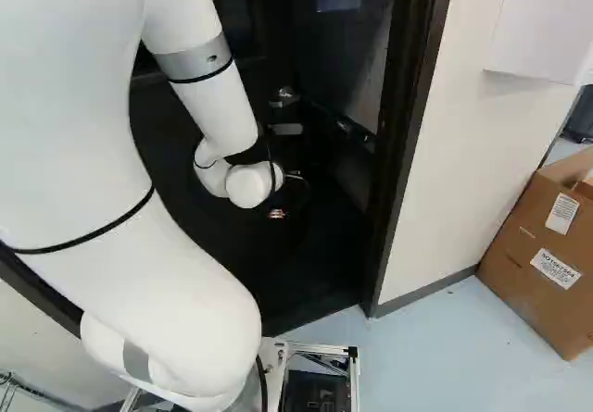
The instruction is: Open the door and move inside
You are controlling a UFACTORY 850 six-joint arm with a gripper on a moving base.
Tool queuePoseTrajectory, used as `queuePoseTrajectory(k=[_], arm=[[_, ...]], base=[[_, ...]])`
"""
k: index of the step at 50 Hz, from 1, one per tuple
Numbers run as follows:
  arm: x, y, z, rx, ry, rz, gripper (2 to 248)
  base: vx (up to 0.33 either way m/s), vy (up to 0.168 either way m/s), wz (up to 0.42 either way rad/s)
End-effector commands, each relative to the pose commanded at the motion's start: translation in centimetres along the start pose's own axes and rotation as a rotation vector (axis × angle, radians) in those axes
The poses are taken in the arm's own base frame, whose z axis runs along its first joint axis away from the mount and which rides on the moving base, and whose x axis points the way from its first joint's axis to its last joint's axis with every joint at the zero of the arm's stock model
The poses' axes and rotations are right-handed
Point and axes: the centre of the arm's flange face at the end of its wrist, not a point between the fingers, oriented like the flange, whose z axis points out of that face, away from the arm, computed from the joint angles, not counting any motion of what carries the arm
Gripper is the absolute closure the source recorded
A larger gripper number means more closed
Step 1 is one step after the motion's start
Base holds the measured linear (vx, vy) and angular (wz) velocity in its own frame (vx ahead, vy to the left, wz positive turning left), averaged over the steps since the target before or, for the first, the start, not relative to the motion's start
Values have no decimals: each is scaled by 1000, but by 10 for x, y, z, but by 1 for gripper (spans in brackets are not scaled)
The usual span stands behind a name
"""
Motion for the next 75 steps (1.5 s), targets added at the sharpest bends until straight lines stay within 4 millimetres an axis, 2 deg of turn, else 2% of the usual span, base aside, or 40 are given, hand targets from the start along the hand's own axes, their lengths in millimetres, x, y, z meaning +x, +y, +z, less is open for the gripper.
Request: queuePoseTrajectory(k=[75], arm=[[8,-65,17,23,-1,72,3]], base=[[0,0,0]])
